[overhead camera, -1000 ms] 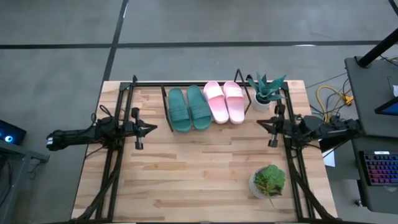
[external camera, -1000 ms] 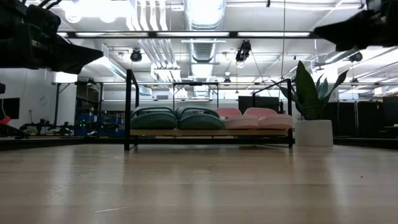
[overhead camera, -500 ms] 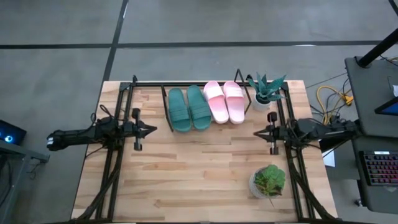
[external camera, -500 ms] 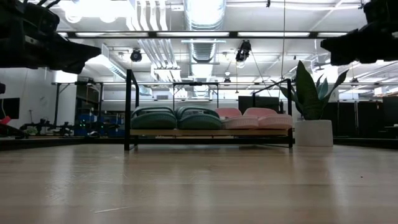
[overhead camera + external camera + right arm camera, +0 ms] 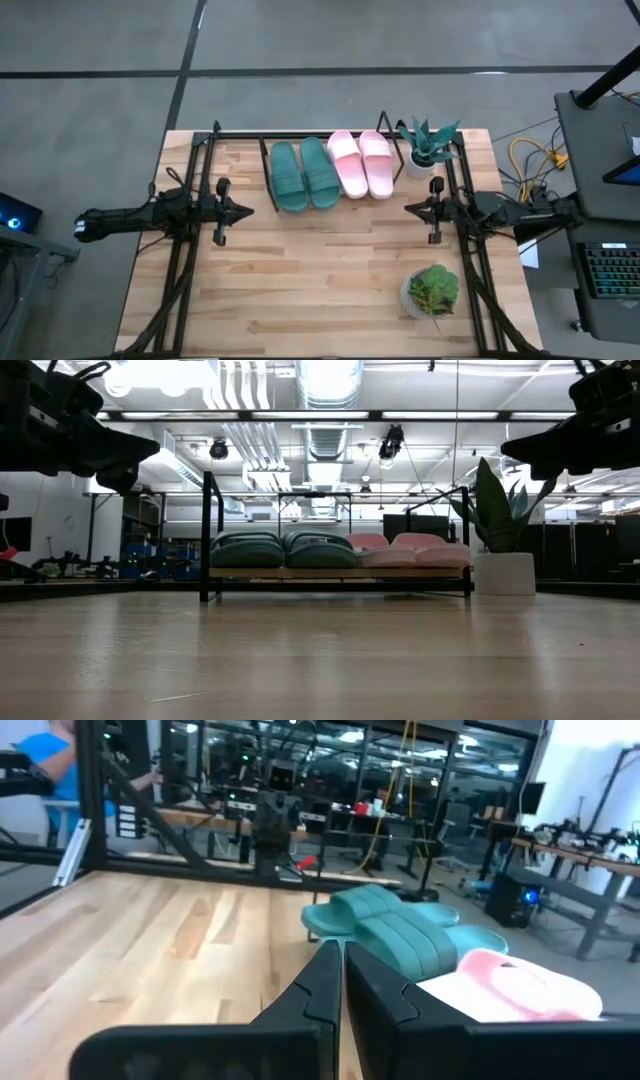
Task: Pick and place slides into the shelf
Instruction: Return to Home Position
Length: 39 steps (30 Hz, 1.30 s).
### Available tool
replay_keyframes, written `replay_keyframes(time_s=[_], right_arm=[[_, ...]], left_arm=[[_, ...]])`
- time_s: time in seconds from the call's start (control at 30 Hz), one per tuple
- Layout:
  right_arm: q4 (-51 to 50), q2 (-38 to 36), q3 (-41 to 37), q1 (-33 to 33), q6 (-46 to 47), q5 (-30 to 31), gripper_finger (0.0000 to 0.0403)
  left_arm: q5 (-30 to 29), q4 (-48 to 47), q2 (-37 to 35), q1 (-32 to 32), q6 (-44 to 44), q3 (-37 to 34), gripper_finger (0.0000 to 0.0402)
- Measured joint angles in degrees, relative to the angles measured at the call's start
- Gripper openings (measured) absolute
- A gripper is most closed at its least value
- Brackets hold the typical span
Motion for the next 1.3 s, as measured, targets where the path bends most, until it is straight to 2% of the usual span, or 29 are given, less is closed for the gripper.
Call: replay_keyframes(time_s=[0.2,0.63,1.3], right_arm=[[-0.15,0.1,0.0,-0.27,1.99,-2.2,0.0008],[-0.15,0.1,0.0,-0.25,-1.87,-2.38,0.0009],[-0.08,0.14,0.0,-0.25,-1.92,-2.38,0.0009]], left_arm=[[0.02,-0.02,-0.27,0.0,-0.11,-0.02,0.0],[0.74,0.24,3.67,0.0,-0.11,-0.09,0.0],[0.6,1.05,7.4,0.0,-0.06,-0.13,0.0]])
